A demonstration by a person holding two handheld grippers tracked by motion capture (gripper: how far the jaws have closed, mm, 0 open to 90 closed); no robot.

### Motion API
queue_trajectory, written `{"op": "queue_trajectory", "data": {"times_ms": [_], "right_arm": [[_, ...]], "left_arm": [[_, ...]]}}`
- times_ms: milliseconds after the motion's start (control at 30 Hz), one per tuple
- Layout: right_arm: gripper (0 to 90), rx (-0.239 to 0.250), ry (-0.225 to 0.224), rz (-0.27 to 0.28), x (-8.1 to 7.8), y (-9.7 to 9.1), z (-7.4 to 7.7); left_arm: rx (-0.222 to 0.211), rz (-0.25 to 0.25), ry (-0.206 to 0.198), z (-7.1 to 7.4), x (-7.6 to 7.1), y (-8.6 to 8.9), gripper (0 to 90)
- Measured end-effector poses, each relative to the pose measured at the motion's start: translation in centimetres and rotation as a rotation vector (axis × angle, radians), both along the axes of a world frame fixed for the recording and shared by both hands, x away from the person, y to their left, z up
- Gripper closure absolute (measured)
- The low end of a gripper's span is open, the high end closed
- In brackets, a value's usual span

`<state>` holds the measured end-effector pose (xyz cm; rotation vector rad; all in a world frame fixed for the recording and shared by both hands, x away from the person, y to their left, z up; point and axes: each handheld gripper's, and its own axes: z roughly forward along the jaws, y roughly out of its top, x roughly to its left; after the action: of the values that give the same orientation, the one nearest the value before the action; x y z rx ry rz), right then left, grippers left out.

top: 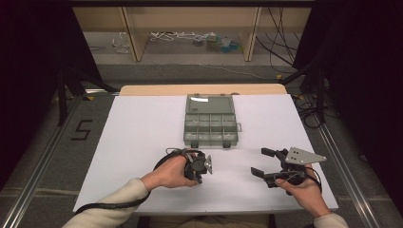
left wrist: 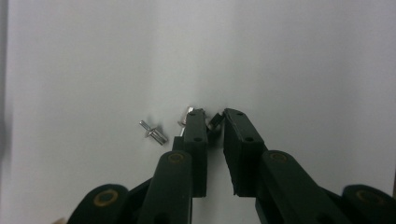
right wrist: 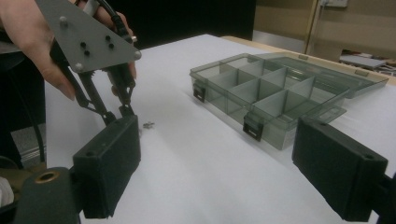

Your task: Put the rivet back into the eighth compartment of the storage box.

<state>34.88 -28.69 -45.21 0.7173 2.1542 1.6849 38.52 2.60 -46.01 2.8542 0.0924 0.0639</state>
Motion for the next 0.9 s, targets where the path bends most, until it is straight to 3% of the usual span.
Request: {"op": "queue_trajectory", "data": {"times_ms": [367,400,600,900], "right_arm": [[16.5,0.001,0.000,0.001,0.00,0.01,0.00],[16.5,-0.051,0.026,0.006,-0.15,-0.37,0.30],[16.5,-0.026,0.015,0.016,-0.05,-0.25,0.18],[16.5,-0.028,0.016,0.017,-0.04,-0.27,0.19]], "left_arm": [[0.006,0.000,0.011,0.02,0.14,-0.06,82.4],[0.005,0.005,0.001,0.01,-0.03,-0.06,82.5],[-0.004,0.016,0.003,0.03,-0.04,0.18,82.9],[-0.033,0.045,0.022,0.02,0.15,0.64,82.9]]}}
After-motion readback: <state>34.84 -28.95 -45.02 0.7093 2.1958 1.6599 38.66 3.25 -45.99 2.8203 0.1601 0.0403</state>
